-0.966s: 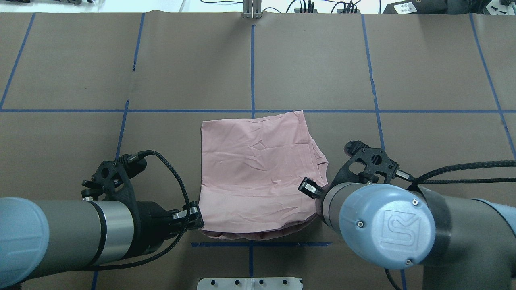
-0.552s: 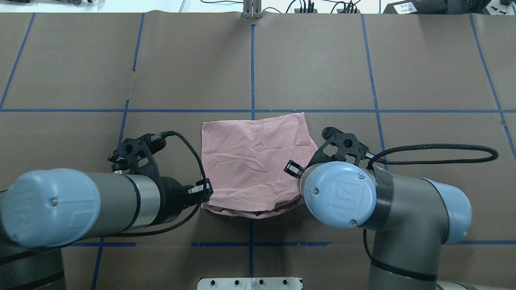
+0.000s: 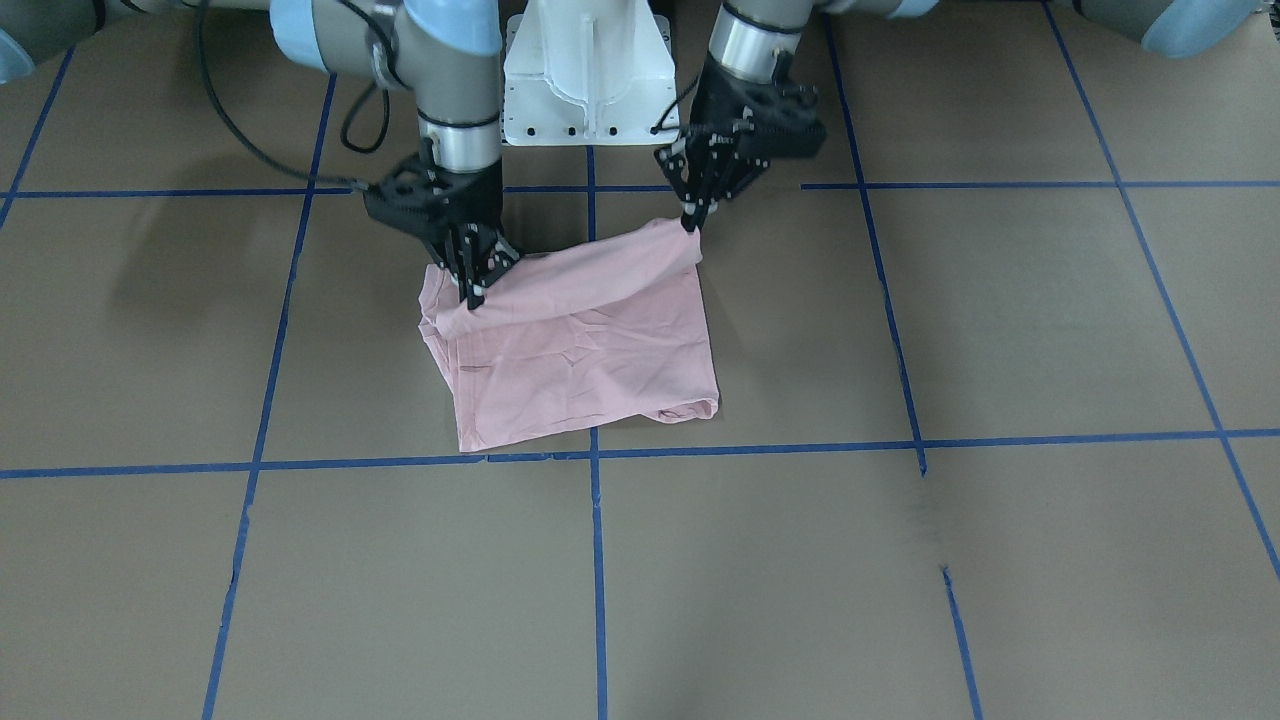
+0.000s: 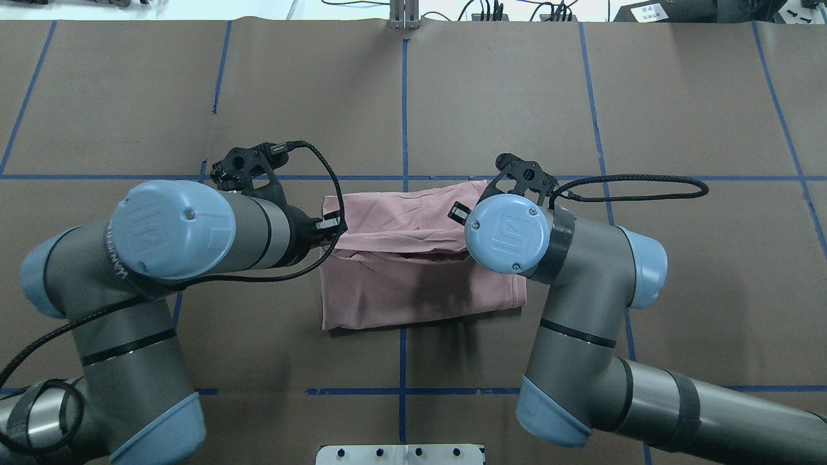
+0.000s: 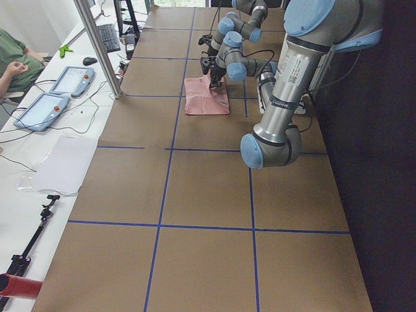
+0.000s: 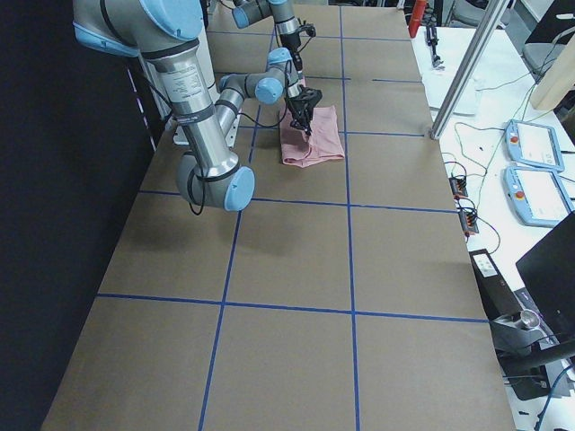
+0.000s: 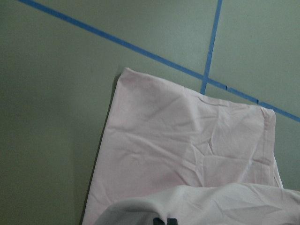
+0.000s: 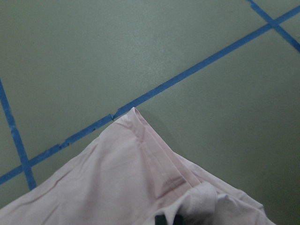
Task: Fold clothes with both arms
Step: 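Lift the near edge and fold it over toward the far edge with both grippers, then lay the folded edge down at the far side with both grippers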
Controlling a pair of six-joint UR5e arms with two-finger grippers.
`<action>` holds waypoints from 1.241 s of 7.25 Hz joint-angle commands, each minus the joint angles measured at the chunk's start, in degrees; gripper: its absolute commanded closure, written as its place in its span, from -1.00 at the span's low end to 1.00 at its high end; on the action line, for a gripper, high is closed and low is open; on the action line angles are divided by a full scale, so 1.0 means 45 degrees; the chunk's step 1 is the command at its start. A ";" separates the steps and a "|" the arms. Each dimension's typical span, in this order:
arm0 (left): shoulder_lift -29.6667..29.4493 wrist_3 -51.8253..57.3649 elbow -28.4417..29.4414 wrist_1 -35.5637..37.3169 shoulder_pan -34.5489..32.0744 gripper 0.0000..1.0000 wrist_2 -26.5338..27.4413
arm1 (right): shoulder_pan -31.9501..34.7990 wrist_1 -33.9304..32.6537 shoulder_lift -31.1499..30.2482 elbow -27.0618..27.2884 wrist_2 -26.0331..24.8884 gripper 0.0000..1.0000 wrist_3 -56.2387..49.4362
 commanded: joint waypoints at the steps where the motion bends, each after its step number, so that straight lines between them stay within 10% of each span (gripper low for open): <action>1: -0.0545 0.0585 0.2927 -0.2010 -0.0607 1.00 0.0002 | 0.0404 0.1320 0.0637 -0.1974 0.0005 1.00 -0.0436; 4: -0.0665 0.1251 0.4112 -0.2624 -0.0824 1.00 -0.0017 | 0.0620 0.1559 0.0891 -0.2720 0.0005 1.00 -0.0672; 5: -0.0684 0.1485 0.4093 -0.2643 -0.0824 0.65 -0.0037 | 0.0620 0.1540 0.0911 -0.2838 0.0005 0.06 -0.1117; 6: -0.0665 0.2222 0.3977 -0.2605 -0.0824 -0.98 -0.0056 | 0.0620 0.1559 0.1317 -0.3187 0.0005 -0.99 -0.1393; 9: 0.0230 0.4963 0.2396 -0.2585 -0.1662 -1.00 -0.1675 | 0.0601 0.1482 0.1906 -0.2938 0.0707 -1.00 -0.3572</action>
